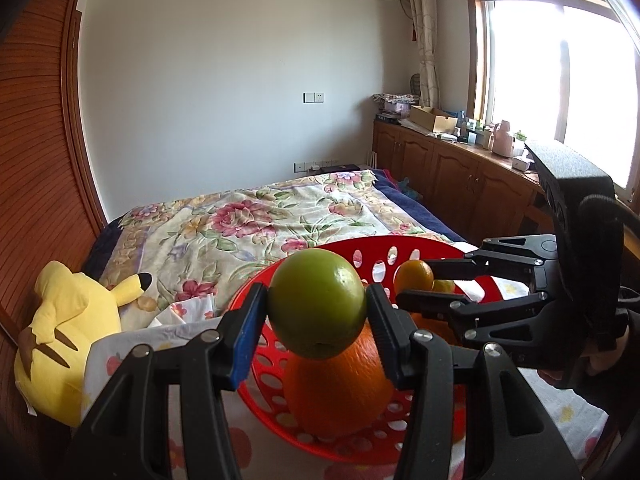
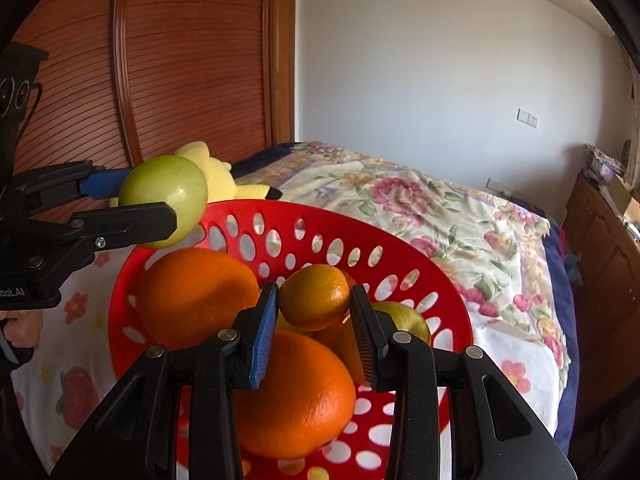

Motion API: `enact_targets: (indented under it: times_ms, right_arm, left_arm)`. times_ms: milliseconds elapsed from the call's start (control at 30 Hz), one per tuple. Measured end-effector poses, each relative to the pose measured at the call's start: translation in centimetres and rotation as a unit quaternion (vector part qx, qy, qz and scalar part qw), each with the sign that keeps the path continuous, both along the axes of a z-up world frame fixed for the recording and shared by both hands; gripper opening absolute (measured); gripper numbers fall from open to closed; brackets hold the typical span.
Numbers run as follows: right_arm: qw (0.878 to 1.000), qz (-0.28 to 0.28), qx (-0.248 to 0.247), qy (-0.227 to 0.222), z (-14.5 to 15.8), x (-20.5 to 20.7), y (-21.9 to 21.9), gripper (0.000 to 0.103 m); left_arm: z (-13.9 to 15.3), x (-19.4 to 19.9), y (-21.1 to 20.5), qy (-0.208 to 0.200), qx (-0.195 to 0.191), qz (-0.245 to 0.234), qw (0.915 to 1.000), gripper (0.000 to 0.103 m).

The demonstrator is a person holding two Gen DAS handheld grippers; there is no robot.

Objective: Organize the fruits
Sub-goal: 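Carry apple and mandarin over the basket and open the right tool inside it, then lower the green apple in the left tool into the basket and open it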

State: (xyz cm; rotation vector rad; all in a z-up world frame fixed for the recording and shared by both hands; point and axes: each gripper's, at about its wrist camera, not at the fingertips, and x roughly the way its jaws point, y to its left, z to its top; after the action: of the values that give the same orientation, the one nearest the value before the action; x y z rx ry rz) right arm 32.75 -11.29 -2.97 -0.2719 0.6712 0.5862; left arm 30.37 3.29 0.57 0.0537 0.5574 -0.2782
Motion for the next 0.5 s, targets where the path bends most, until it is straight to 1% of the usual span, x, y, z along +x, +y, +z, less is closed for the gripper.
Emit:
enact_targets:
  times_ms: [100, 167, 233, 367, 500]
  right_arm:
    - [1.000, 0.000, -0.003, 0.006, -0.4, 0.6, 0.3, 0.036]
    - [1.000, -0.001, 0.004, 0.010, -0.4, 0.6, 0.2, 0.037]
    - [1.000, -0.002, 0.010, 0.011, -0.4, 0.3, -0.1, 0.040]
    - [1.000, -0.002, 0.019, 0.005, 0.0, -1.0, -0.9, 0.041]
    - [1.000, -0.004, 0.020, 0.001, 0.3, -1.8, -1.5, 0.042]
  left_arm:
    - [-0.2, 0.9, 0.0, 0.005, 0.002, 0.002, 1.0000, 0.050]
    - [-0.4, 1.4, 0.0, 0.010, 0.002, 0.004, 0.9999, 0.050]
    - [-0.7, 1.9, 0.3, 0.015, 0.001, 0.007, 0.9999, 0.050]
    - [-1.2, 2.8, 0.3, 0.023, -0.002, 0.011, 0.9997, 0.050]
    - [-1.4, 3.3, -0.3, 0.028, 0.005, 0.011, 0.9995, 0.050]
